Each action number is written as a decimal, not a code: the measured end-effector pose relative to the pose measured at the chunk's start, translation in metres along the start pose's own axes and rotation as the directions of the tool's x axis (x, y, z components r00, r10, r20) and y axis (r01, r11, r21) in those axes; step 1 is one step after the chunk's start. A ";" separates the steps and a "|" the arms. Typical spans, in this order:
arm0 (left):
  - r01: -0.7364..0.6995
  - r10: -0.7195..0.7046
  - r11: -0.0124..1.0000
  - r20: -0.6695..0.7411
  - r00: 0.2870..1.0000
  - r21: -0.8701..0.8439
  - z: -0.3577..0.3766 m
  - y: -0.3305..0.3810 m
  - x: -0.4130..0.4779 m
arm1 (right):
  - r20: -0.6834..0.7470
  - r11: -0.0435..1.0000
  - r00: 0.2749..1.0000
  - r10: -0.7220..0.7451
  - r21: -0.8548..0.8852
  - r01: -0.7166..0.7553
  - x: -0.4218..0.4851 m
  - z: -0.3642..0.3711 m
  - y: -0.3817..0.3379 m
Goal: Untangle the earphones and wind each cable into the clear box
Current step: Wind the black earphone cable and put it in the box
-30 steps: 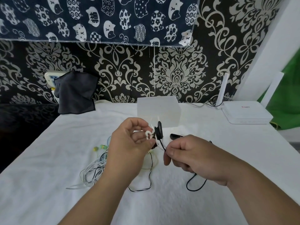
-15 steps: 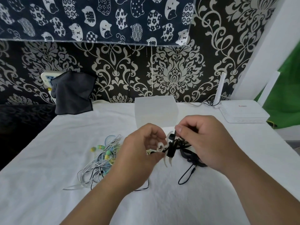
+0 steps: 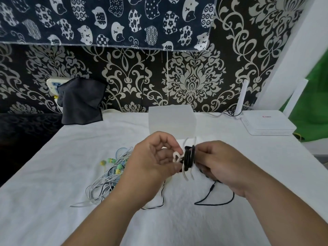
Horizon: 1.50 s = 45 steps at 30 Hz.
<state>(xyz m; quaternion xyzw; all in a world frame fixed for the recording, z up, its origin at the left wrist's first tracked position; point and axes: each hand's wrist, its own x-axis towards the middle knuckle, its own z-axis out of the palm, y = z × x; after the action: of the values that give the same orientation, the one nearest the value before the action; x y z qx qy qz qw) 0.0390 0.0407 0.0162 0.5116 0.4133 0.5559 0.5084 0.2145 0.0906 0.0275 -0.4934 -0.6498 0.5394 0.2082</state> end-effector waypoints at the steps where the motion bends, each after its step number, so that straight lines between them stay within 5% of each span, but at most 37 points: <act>1: -0.007 0.007 1.000 -0.036 0.999 -0.014 0.000 -0.001 0.000 | 0.021 1.000 1.000 0.007 -0.014 -0.006 0.000 0.002 0.001; 8: 0.002 0.016 0.998 -0.272 0.962 0.068 -0.002 -0.004 0.002 | 0.202 0.980 0.978 0.050 -0.201 -0.008 -0.006 0.004 -0.001; 11: 0.030 0.051 0.971 -0.327 0.944 0.236 -0.006 -0.008 0.004 | 0.245 0.977 0.969 0.012 -0.208 0.041 -0.010 0.003 -0.005; 16: 0.024 0.165 0.816 -0.273 0.948 0.577 -0.002 -0.009 0.000 | 0.225 0.975 0.965 -0.131 -0.146 0.167 -0.015 -0.001 -0.014; 20: -0.020 0.189 0.723 -0.169 0.967 0.691 0.004 -0.005 -0.004 | 0.053 0.968 0.968 -0.244 -0.052 0.247 -0.015 -0.002 -0.018; 25: -0.030 0.105 0.794 -0.088 0.991 0.607 0.003 0.000 -0.004 | -0.235 0.947 0.920 -0.314 -0.152 0.284 -0.012 -0.008 -0.016; 31: 0.007 -0.018 0.952 0.031 0.999 0.305 0.001 0.002 -0.003 | -0.353 0.953 0.887 -0.299 -0.156 0.259 -0.006 -0.007 -0.013; 38: -0.025 0.019 0.994 -0.055 0.998 -0.109 -0.001 0.001 0.001 | 0.000 0.999 1.000 0.016 -0.037 -0.016 -0.002 0.005 -0.002; 45: 0.027 0.011 0.994 -0.337 0.941 0.108 -0.007 0.000 0.003 | 0.163 0.988 0.987 0.014 -0.152 0.011 -0.006 0.007 -0.004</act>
<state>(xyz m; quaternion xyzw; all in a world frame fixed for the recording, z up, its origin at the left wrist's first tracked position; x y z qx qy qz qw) 0.0325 0.0438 0.0156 0.4347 0.5263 0.6094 0.4033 0.2100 0.0824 0.0302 -0.4624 -0.7036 0.5270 0.1158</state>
